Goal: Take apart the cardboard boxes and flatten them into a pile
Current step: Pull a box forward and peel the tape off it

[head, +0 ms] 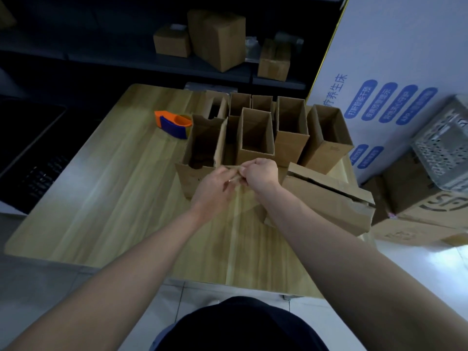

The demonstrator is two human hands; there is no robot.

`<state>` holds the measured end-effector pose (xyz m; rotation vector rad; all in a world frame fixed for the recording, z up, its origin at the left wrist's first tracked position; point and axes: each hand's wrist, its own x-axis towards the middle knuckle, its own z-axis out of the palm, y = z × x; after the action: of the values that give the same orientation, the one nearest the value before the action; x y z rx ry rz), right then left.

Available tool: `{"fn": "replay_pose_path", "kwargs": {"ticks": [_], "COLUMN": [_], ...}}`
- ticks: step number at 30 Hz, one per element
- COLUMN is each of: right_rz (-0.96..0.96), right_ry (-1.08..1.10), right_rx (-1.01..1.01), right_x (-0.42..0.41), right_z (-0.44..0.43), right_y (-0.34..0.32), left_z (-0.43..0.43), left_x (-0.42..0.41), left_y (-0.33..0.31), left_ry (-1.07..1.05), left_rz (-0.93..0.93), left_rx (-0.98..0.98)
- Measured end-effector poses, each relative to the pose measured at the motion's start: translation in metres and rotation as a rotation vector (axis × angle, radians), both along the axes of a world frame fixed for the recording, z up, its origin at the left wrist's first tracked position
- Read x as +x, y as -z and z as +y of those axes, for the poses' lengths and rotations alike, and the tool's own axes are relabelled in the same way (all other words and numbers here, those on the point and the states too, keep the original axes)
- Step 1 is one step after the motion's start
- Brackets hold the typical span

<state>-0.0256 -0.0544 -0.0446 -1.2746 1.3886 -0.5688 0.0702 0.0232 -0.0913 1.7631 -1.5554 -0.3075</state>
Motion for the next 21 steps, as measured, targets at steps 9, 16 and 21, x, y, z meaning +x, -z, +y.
{"fn": "replay_pose_path", "kwargs": {"ticks": [9,16,21], "right_rz": [0.080,0.103,0.139], "right_ry": [-0.096,-0.387,-0.488], "right_rx": [-0.187,-0.245,-0.263], "right_x": [-0.020,-0.005,0.004], "right_z": [-0.014,-0.002,0.007], "right_y": [-0.004,-0.010,0.002], "left_z": [0.011,0.009,0.025], "left_x": [0.025,0.022,0.025], "left_y": [-0.027,-0.019,-0.017], "left_ry": [-0.249,-0.108,-0.021], "left_rz": [0.363,0.303,0.641], "left_rx": [-0.083,0.089,0.184]}}
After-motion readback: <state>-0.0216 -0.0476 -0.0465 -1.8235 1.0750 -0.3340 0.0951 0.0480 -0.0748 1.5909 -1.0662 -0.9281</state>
